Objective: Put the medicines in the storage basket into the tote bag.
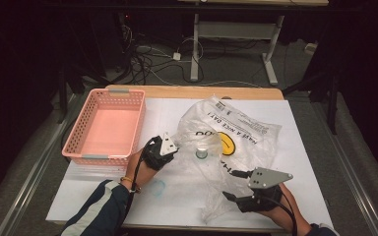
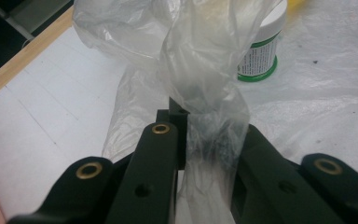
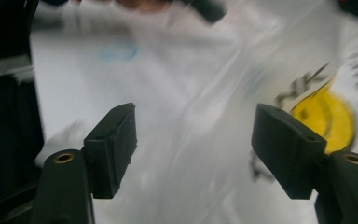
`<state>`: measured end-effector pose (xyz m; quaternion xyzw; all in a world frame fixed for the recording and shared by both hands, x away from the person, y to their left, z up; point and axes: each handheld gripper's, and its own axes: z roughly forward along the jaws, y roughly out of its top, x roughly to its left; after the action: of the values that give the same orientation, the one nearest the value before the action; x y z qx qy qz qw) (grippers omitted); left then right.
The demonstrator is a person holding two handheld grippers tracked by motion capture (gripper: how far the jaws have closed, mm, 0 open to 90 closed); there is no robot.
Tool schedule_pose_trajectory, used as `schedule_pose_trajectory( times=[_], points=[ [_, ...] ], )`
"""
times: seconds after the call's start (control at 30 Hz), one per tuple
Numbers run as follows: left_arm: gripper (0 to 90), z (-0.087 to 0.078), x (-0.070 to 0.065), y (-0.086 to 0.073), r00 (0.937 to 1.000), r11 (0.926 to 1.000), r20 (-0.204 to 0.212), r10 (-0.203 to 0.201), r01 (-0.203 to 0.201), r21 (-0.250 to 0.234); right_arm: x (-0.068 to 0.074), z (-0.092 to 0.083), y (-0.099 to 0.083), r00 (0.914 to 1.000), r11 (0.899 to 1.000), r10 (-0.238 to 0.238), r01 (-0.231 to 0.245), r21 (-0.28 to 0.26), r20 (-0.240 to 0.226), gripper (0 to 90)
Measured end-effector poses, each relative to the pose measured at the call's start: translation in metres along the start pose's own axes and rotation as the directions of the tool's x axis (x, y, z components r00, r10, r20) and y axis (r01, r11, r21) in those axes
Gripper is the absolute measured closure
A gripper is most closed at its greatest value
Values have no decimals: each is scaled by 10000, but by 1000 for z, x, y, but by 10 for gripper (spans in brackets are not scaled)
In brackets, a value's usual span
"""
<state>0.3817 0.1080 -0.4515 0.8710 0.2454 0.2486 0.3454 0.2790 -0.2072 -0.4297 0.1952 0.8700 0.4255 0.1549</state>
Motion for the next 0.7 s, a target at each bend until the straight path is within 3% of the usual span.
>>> schedule_pose_trajectory(
  times=[0.13,0.23,0.3,0.4,0.43,0.53,0.6,0.7],
  points=[
    [845,2,1,-2,9999,10000,76,-73,73,29,4,12,-17,9974,9949,-207,275,973,-696,281],
    [844,4,0,-3,9999,9999,147,-71,69,106,2,24,-23,9956,9849,-225,376,1688,-907,288],
    [844,5,0,-4,9998,9999,204,-57,55,137,-1,29,-26,9964,9803,-184,343,1946,-828,348],
    [845,6,-1,-4,9998,9997,211,65,-69,220,-9,32,-32,9986,9727,-141,257,2307,-515,510],
    [845,7,-2,-4,9998,9997,204,48,-53,249,-12,31,-32,9983,9737,-126,251,2265,-564,615],
    [845,8,-3,-3,9998,9993,150,135,-141,354,-18,27,-31,9998,9758,-127,154,2181,-139,818],
    [846,8,-3,-4,9998,9994,157,115,-120,330,-21,24,-30,10000,9793,-69,61,2021,35,876],
    [848,8,-2,-4,9997,9993,190,131,-137,337,-20,18,-25,9983,9877,-114,24,1561,573,887]
  ],
)
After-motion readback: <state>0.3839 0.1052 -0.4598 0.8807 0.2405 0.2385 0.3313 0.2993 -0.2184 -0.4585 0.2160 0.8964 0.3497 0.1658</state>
